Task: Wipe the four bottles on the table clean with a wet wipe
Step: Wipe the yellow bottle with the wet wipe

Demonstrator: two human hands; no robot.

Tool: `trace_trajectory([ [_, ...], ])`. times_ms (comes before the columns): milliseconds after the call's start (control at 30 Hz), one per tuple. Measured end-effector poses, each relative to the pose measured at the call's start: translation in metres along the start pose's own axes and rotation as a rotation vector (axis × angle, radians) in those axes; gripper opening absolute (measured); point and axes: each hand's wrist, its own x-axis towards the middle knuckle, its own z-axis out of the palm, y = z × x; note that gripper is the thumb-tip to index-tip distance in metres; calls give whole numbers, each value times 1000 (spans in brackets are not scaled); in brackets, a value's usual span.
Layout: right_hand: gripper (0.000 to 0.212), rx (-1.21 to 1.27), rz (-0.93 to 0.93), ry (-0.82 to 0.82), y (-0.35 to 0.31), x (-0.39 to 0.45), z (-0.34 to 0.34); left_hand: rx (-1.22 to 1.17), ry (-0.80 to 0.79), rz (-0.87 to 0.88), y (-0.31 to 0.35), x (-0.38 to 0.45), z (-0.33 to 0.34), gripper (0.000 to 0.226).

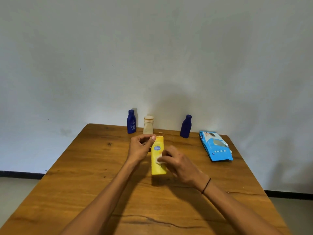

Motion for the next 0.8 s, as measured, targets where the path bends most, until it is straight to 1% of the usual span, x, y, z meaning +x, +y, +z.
trace_trajectory([
  [33, 32, 3, -16, -32, -3, -7, 2, 8, -14, -3, 0, -1, -1, 22],
  [100, 34, -34, -31, -38, -3, -12, 3, 5, -55, 4, -1, -4, -2, 21],
  [167, 34, -89, -12, 12, 2, -3, 2, 1, -98, 15, -1, -10, 2, 22],
  [233, 37, -126, 50, 94, 10, 13, -3, 20, -123, 36, -1, -14, 8, 23],
  [300, 40, -119, 122, 159, 15, 29, -9, 5, -113, 42, 2, -17, 13, 22],
  [367, 43, -91, 152, 169, 16, 35, -12, -20, -97, 38, 3, -18, 13, 22],
  [433, 40, -78, 124, 150, 13, 33, -14, -12, -85, 41, 3, -17, 10, 21],
  [500, 34, -49, 69, 110, 7, 23, -11, -10, -56, 32, 1, -17, 5, 20],
  [600, 26, 29, -18, -13, -7, -7, -3, -25, -18, -9, -4, -16, -2, 21],
  [700, 24, 55, -80, -96, -16, -32, 4, 3, -25, -24, -7, -16, -5, 21],
  [800, 26, 11, -80, -81, -14, -30, 2, 14, -43, -20, -7, -18, -3, 21],
])
